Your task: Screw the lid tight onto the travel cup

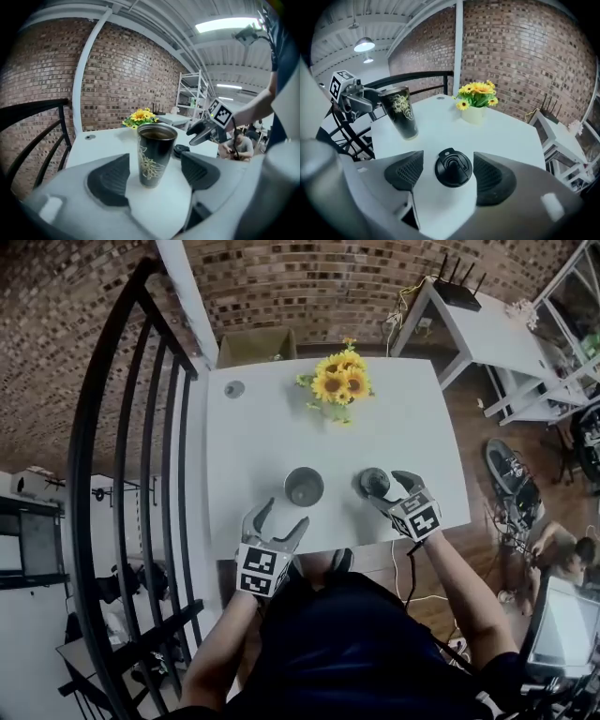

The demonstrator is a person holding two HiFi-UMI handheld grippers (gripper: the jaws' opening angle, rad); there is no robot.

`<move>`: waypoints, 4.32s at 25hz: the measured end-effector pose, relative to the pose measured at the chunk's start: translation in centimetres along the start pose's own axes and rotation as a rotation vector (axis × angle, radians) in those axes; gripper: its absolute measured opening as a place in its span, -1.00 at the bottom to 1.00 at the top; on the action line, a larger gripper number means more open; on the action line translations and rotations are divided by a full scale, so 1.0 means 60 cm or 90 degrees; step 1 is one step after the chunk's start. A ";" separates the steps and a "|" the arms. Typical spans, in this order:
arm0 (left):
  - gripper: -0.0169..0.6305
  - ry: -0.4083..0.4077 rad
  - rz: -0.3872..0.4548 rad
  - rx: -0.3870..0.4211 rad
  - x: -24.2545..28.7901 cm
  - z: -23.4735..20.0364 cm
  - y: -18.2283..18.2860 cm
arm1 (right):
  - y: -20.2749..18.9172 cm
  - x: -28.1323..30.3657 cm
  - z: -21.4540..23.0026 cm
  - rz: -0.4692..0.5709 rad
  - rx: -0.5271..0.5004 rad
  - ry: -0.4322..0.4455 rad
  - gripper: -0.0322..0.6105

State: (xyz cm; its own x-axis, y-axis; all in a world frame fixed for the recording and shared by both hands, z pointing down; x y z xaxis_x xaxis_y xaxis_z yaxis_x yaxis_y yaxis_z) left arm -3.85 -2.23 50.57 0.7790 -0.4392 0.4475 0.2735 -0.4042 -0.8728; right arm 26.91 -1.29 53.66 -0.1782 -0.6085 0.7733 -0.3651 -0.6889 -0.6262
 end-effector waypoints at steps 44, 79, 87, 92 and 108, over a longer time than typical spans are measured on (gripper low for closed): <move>0.07 -0.012 0.010 0.060 0.024 -0.012 0.004 | 0.278 -0.096 -0.067 -0.025 -0.312 0.236 0.16; 0.26 -0.152 -0.080 0.208 0.104 -0.036 0.040 | 0.352 0.003 -0.220 -0.098 -0.642 0.469 0.16; 0.27 -0.022 -0.049 0.070 0.110 -0.006 0.041 | 0.325 -0.008 -0.204 -0.091 -0.327 0.279 0.16; 0.29 0.003 -0.001 0.063 0.100 0.006 0.025 | 0.293 -0.018 -0.202 -0.039 -0.126 0.225 0.17; 0.31 -0.157 -0.057 0.235 0.106 -0.033 0.029 | 0.341 -0.014 -0.227 -0.108 -0.718 0.429 0.25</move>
State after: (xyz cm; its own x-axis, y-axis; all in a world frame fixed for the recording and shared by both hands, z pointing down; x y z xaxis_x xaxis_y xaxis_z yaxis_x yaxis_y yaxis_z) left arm 0.48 -7.31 52.27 0.8423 -0.1934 0.5031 0.4935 -0.0985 -0.8642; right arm 7.15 -9.50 41.58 -0.3514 -0.0082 0.9362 -0.9238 0.1653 -0.3454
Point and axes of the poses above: the fingertips, and each gripper's own axes: x forward along the fingers, z to its right, y out of its top, the point moved 9 cm from there along -x, backward along the fingers, and after that the axes turned 5 degrees about -y, right-handed, at the moved point
